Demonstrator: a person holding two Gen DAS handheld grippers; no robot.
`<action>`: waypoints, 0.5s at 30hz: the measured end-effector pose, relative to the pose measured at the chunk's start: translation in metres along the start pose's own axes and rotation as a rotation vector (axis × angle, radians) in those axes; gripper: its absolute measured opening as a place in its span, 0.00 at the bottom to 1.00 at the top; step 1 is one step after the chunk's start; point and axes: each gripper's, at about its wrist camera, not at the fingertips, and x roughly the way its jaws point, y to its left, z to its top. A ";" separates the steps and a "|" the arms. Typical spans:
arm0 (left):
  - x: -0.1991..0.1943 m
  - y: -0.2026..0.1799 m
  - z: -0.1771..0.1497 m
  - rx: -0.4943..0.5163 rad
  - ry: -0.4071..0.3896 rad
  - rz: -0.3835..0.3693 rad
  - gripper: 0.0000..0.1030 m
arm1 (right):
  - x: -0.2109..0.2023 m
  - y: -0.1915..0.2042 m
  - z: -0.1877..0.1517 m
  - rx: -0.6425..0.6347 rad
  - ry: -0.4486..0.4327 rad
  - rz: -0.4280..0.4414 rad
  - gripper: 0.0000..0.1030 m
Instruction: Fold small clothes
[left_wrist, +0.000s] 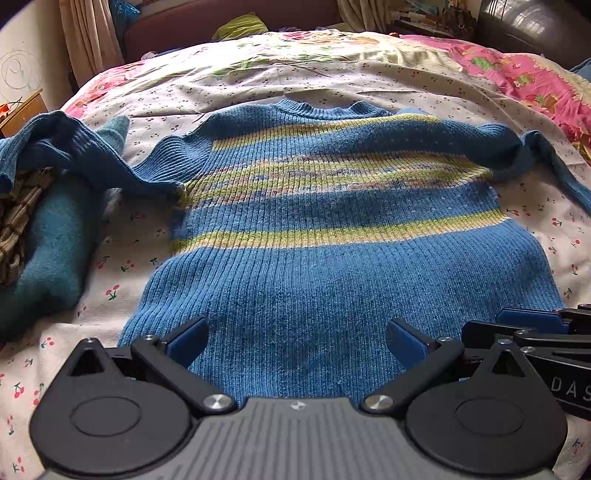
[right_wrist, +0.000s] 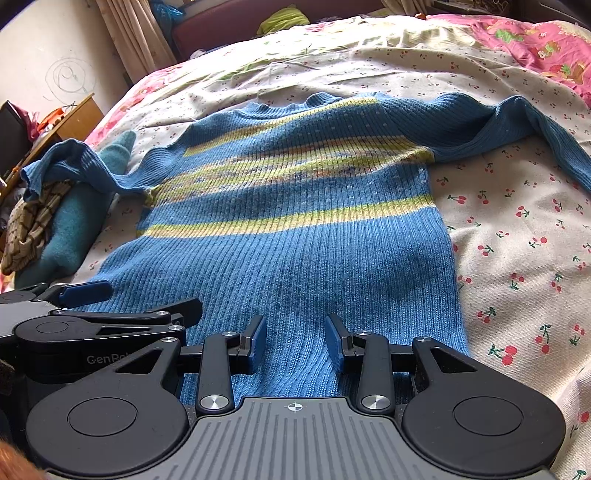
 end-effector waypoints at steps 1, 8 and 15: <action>0.000 0.000 0.000 -0.001 0.001 -0.001 1.00 | 0.000 0.000 0.000 0.000 0.000 0.000 0.34; 0.002 0.001 -0.001 -0.005 0.007 -0.002 1.00 | 0.000 0.000 0.000 0.000 0.000 0.001 0.34; 0.002 0.001 -0.001 -0.005 0.009 -0.002 1.00 | 0.000 0.000 0.000 0.000 0.000 0.000 0.34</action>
